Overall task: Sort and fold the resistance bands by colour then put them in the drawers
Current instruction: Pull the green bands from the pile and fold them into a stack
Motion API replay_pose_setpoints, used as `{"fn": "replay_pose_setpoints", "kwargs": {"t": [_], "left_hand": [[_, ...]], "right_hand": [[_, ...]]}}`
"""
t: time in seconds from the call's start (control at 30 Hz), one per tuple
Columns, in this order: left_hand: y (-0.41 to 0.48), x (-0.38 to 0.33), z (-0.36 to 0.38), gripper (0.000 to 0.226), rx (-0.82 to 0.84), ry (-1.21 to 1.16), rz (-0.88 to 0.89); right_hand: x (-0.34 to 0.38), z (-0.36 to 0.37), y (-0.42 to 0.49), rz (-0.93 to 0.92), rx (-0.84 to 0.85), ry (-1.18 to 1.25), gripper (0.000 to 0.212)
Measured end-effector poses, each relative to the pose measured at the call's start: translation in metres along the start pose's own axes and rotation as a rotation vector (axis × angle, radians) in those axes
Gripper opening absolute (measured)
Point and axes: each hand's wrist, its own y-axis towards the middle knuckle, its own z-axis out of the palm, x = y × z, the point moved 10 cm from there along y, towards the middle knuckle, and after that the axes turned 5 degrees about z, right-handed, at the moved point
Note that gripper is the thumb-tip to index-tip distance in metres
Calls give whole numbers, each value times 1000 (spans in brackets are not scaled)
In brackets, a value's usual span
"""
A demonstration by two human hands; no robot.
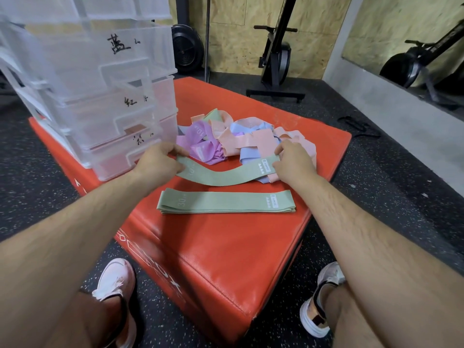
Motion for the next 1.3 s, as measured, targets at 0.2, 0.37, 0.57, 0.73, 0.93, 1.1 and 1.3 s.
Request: {"fn": "replay_pose_setpoints", "kwargs": {"t": [0.2, 0.37, 0.57, 0.73, 0.93, 1.1, 1.3], "left_hand": [[4, 13, -4, 23, 5, -9, -57], [1, 13, -19, 19, -16, -29, -43], [-26, 15, -19, 17, 29, 26, -14], [-41, 17, -18, 13, 56, 261, 60], [-49, 22, -3, 13, 94, 409, 129], [-47, 22, 3, 16, 78, 490, 204], [-44, 31, 1, 25, 75, 513, 237]], "right_hand": [[0, -19, -3, 65, -18, 148, 27], [-9, -39, -14, 56, 15, 214, 9], [-36, -36, -39, 108, 199, 210, 12], [-43, -25, -65, 83, 289, 160, 19], [-42, -4, -80, 20, 291, 142, 26], [-50, 3, -80, 1, 308, 139, 22], [-40, 4, -81, -114, 276, 85, 16]]}}
